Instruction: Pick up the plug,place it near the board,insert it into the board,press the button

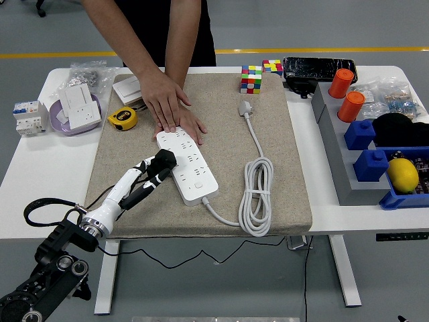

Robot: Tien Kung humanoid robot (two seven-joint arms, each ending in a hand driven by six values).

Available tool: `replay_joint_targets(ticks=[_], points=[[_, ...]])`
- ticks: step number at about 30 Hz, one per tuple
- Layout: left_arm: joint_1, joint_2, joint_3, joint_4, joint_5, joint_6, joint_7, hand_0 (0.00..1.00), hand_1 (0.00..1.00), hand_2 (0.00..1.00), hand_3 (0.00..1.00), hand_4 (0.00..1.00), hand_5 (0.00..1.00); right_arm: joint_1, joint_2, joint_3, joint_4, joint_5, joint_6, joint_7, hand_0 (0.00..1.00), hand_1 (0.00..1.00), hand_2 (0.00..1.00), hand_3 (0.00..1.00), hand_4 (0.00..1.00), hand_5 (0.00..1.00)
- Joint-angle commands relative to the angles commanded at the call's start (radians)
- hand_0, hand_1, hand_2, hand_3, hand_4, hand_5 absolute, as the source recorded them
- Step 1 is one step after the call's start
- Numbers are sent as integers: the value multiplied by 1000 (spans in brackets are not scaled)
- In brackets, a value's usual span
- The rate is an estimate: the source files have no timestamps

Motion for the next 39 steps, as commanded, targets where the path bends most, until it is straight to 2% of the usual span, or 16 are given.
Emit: replay_joint_targets(ticks=[18,39], points=[[-57,23,29,4,53,17,11,998,998,971,946,998,998,4,-3,-6,0,-1,2,-3,976,930,867,885,998,998],[-146,53,140,17,102,20,22,998,998,964,943,998,998,9,-7,-6,0,3,1,-4,976,931,867,882,998,998]])
